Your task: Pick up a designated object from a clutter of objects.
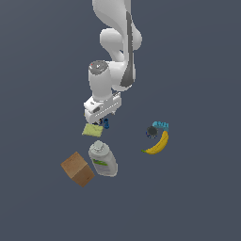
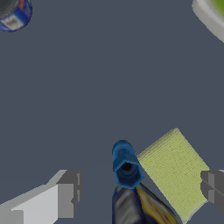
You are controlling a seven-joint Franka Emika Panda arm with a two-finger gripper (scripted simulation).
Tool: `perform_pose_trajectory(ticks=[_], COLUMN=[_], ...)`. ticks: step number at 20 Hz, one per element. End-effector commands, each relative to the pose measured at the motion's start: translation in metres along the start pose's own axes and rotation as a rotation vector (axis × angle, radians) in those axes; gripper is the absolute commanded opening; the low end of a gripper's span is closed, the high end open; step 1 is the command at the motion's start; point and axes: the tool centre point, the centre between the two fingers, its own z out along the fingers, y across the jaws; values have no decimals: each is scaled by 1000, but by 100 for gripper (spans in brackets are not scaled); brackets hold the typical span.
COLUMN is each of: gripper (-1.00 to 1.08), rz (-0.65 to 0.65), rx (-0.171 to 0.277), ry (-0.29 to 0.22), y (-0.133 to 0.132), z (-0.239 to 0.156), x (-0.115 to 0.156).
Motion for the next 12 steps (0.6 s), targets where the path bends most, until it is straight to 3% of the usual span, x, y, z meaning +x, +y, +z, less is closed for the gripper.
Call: perform_pose_trajectory(ticks=[1,12], gripper=[100,100], rz=[-20,-33], rx=[-1,0], ry=[0,-1], y=[-2,-4], z=[5,12], x=[-5,-10])
